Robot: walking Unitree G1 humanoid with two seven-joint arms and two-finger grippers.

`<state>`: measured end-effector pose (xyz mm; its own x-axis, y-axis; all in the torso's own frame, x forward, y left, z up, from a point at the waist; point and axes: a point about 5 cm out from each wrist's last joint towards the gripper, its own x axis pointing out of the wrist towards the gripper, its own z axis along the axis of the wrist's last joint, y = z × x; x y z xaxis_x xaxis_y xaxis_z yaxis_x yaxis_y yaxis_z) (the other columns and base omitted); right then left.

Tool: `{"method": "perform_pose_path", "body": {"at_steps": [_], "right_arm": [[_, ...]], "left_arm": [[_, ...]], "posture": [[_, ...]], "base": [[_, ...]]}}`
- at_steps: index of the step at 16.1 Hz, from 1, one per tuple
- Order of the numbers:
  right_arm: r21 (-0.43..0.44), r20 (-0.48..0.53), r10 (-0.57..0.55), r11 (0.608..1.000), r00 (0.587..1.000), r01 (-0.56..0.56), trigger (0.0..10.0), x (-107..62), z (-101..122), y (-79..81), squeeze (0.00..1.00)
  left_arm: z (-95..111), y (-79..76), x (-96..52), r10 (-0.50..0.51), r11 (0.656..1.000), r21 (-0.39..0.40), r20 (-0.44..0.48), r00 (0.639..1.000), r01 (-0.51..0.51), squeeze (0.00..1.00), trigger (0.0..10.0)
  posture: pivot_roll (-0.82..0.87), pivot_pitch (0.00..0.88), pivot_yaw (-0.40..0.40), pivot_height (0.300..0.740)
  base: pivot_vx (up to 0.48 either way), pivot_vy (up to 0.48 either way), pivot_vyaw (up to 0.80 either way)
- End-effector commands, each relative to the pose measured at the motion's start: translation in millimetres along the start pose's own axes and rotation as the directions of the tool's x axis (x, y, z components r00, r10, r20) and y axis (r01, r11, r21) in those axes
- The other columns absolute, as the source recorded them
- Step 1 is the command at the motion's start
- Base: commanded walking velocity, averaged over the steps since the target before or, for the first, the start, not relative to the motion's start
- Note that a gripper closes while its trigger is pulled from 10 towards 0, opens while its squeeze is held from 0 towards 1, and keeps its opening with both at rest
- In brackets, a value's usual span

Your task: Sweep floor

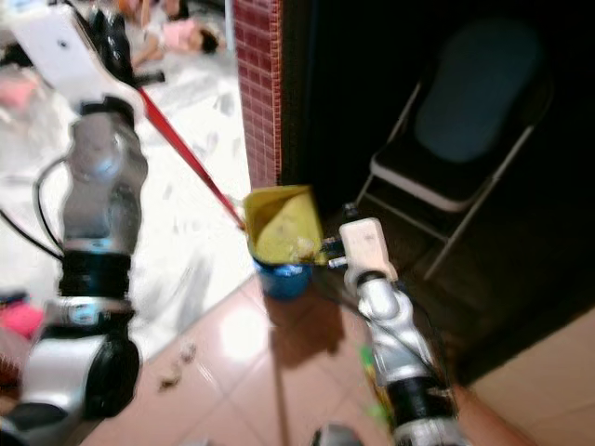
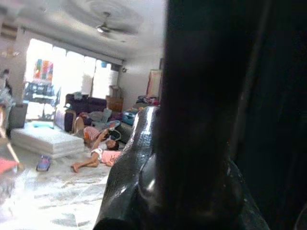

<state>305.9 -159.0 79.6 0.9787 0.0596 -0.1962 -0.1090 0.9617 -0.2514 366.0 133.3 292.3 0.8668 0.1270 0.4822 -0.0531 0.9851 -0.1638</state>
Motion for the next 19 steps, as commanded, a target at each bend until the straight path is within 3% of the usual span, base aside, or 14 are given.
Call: {"method": "perform_pose_path", "body": {"at_steps": [1, 6, 16, 19], "right_arm": [[-0.01, 0.03, 0.002, 1.0, 1.0, -0.002, 10.0, 0.9, 7.3, -0.9, 0.0], [-0.006, 0.036, 0.014, 1.0, 0.999, -0.014, 10.0, 0.6, 8.5, 2.3, 0.0], [0.0, 0.043, 0.012, 1.0, 0.999, -0.012, 10.0, -1.9, 9.7, 2.0, 0.0], [-0.001, 0.043, 0.008, 1.0, 0.999, -0.008, 10.0, -2.4, 9.3, 1.0, 0.0]], "left_arm": [[20.0, -0.4, 6.7, 0.008, 1.0, -0.019, 0.1, 0.995, -0.006, 0.0, 10.0], [17.7, 0.3, 6.5, 0.013, 1.0, -0.004, 0.104, 0.994, -0.013, 0.0, 10.0], [16.1, -19.7, -4.3, -0.016, 0.999, 0.046, 0.191, 0.981, 0.007, 0.0, 10.0], [14.8, -33.7, -12.3, -0.061, 0.998, 0.041, 0.202, 0.977, 0.054, 0.0, 10.0]], "posture": [[-0.06, 0.041, 0.039, 0.74], [-0.06, 0.045, 0.038, 0.74], [-0.08, 0.056, 0.04, 0.74], [-0.08, 0.058, 0.042, 0.74]], "base": [[0.398, 0.0, 0.0], [0.404, 0.0, 0.0], [0.0, 0.0, 0.0], [0.0, 0.0, 0.0]]}}
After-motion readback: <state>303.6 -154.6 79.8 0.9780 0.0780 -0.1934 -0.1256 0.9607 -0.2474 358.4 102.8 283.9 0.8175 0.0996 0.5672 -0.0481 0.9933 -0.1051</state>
